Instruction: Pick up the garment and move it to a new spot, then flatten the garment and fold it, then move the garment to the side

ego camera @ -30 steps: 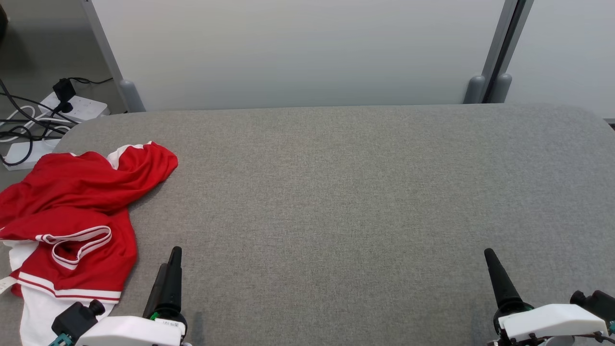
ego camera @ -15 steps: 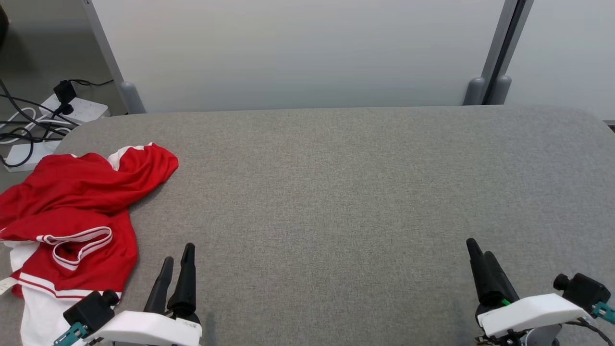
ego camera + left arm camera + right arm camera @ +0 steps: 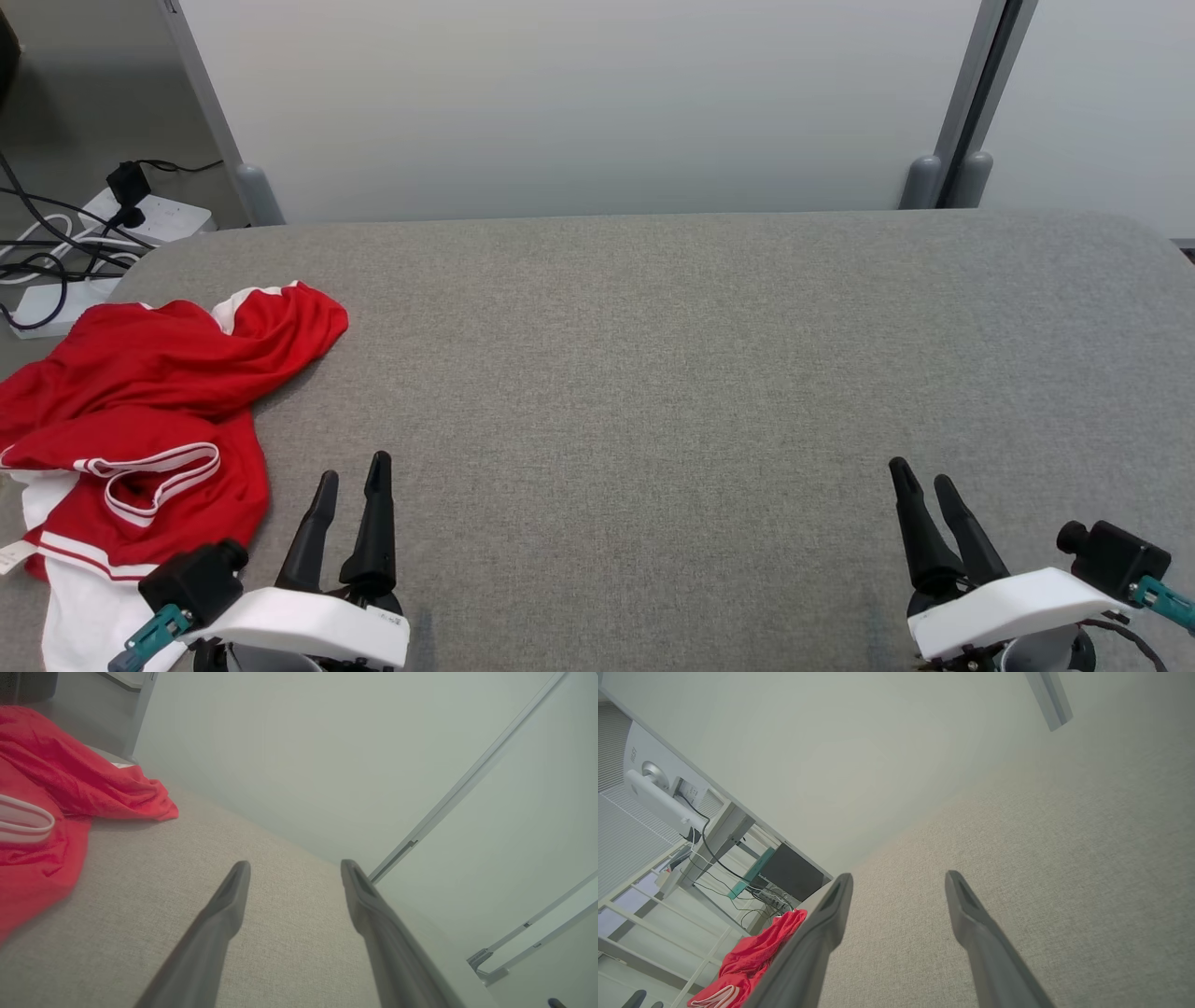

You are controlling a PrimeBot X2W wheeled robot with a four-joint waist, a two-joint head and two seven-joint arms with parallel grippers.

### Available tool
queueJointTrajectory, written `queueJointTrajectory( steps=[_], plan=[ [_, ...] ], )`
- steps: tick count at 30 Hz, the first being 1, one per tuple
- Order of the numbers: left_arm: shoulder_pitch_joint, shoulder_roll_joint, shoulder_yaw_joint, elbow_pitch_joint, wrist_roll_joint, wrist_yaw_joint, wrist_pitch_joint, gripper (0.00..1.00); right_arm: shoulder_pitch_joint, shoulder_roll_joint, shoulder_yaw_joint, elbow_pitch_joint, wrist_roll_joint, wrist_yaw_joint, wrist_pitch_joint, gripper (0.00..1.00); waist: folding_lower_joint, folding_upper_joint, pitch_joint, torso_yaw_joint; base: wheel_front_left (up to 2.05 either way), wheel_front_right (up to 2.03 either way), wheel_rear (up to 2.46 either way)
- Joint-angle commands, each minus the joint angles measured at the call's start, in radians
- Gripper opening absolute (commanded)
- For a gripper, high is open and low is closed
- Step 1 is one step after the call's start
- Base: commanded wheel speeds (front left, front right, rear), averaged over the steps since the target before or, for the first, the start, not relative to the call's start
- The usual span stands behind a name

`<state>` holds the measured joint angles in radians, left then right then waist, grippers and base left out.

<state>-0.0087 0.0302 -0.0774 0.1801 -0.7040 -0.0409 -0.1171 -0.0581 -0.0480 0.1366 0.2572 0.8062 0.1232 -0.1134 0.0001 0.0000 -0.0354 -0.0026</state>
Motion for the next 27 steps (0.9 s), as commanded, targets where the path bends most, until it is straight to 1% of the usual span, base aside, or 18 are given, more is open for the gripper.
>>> queueJointTrajectory(
  steps=[1,20,27],
  plan=[
    [-0.053,0.015,0.015,-0.032,0.033,0.009,-0.013,1.0,-0.056,-0.016,0.018,-0.037,-0.029,0.006,-0.017,1.0,-0.0001,0.0,-0.001,0.001,0.0,0.0,0.0],
    [-0.062,0.017,-0.013,-0.041,0.247,0.026,-0.069,1.0,-0.076,-0.022,0.073,-0.053,-0.251,0.007,-0.073,1.0,-0.0001,0.0,-0.02,-0.002,0.0,0.0,0.0],
    [-0.067,0.018,-0.023,-0.035,0.31,0.033,-0.086,1.0,-0.08,-0.023,0.082,-0.058,-0.32,0.007,-0.09,1.0,-0.0001,0.0,-0.024,-0.004,0.0,0.0,0.0]
  ],
)
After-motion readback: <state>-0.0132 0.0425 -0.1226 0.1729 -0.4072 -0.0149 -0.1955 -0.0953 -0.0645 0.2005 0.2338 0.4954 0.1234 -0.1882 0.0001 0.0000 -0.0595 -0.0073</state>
